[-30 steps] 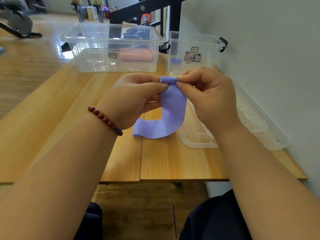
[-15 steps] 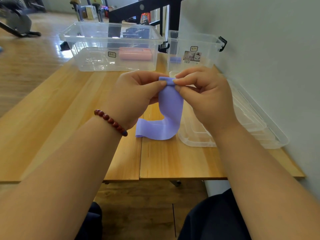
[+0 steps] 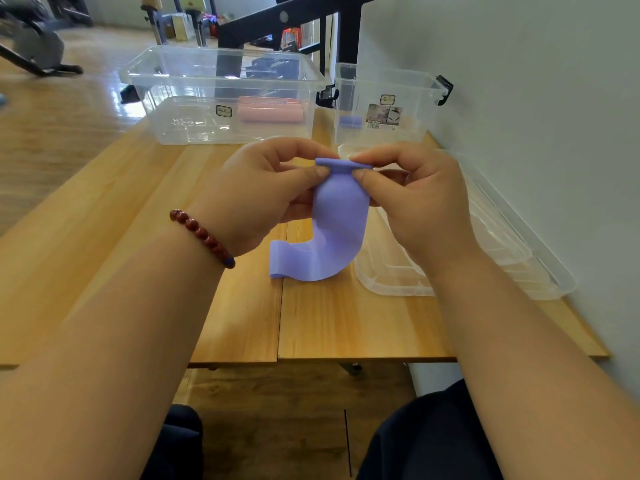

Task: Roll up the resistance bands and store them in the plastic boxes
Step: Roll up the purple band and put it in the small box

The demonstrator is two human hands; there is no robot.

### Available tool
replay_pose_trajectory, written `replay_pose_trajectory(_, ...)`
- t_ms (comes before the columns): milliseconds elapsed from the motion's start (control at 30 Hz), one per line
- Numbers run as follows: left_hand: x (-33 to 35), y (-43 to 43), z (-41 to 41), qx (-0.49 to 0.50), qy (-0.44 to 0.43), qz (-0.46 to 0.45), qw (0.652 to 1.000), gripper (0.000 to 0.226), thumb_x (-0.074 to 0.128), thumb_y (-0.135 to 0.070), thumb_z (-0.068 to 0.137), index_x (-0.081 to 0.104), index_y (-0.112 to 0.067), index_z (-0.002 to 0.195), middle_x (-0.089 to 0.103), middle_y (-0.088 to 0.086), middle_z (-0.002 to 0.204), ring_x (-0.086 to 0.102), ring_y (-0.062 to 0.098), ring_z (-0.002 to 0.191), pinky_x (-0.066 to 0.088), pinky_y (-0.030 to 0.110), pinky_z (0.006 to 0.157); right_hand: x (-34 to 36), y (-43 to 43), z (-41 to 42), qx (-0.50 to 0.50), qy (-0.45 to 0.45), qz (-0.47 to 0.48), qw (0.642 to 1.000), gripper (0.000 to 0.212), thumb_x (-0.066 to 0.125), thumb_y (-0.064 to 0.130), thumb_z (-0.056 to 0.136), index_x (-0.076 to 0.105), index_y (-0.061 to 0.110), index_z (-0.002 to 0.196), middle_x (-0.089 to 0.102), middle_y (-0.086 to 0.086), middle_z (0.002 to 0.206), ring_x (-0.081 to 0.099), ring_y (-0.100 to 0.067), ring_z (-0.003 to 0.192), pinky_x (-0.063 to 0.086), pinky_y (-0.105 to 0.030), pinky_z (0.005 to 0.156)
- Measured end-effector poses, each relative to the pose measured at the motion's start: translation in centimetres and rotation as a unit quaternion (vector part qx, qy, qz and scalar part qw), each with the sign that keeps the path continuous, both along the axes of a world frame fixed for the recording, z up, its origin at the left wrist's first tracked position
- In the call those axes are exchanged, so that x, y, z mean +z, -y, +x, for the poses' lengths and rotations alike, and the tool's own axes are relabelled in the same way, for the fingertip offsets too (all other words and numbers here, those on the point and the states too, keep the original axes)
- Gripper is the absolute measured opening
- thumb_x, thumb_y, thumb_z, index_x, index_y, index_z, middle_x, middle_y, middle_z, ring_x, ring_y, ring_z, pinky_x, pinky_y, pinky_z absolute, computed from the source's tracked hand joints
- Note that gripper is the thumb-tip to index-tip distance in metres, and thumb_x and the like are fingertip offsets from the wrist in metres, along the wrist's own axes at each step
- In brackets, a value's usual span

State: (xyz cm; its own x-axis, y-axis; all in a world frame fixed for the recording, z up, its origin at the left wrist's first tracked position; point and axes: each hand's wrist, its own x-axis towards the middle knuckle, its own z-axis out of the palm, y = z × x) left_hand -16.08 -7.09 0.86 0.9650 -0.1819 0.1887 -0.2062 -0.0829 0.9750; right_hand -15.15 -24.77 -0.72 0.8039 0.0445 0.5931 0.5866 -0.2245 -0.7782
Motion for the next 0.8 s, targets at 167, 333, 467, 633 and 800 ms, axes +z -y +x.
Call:
replay_pose_trajectory(167,0.42,-0.08,-0.07,-0.021,-0.013,-0.042,0.999,0.023,0.051,-0.002,0.098,0.070,-0.014,0.100,0.071,0.022,0.106,0.069,0.033,0.101,0.059,0.038,0.086,-0.07,-0.21,-0.03,-0.001,0.028,0.004,1.000,0.028,0.065,-0.002,0.087,0.069,0.026,0.090,0.071,0.003,0.086,0.070,-0.025,0.077,0.058,-0.032,0.068)
replay_pose_trajectory(333,0.48,0.32,-0.38,-0.016,-0.062,-0.115,0.991,0.021,0.052,0.001,0.093,0.070,-0.008,0.097,0.069,0.020,0.100,0.067,0.031,0.094,0.056,0.037,0.088,-0.33,0.06,0.31,0.002,0.054,-0.006,0.999,0.030,0.064,-0.003,0.086,0.069,0.027,0.088,0.071,0.002,0.089,0.070,-0.017,0.084,0.055,-0.029,0.076)
replay_pose_trajectory(467,0.31,0.48,-0.33,0.002,-0.041,-0.087,0.995,0.015,0.069,-0.007,0.086,0.071,-0.014,0.098,0.074,0.013,0.099,0.071,0.025,0.096,0.058,0.035,0.086,-0.50,0.08,0.48,0.015,0.063,-0.004,0.998,0.031,0.064,-0.005,0.085,0.068,0.025,0.087,0.069,0.003,0.089,0.069,-0.015,0.086,0.054,-0.029,0.078)
replay_pose_trajectory(633,0.16,0.51,-0.25,0.016,-0.013,-0.055,0.998,0.023,0.060,0.001,0.091,0.070,-0.018,0.098,0.076,0.007,0.096,0.072,0.021,0.097,0.059,0.031,0.084,-0.50,0.19,0.66,0.008,0.077,-0.013,0.997,0.030,0.064,-0.005,0.085,0.068,0.025,0.089,0.068,0.002,0.091,0.068,-0.017,0.088,0.054,-0.029,0.079)
replay_pose_trajectory(800,0.12,0.32,-0.33,0.003,-0.018,-0.067,0.998,0.026,0.056,0.004,0.093,0.070,-0.018,0.097,0.076,0.002,0.092,0.071,0.019,0.097,0.059,0.027,0.082,-0.15,0.21,0.60,0.000,0.123,-0.066,0.990,0.032,0.065,-0.010,0.081,0.069,0.021,0.089,0.064,0.011,0.093,0.065,-0.004,0.088,0.049,-0.016,0.069)
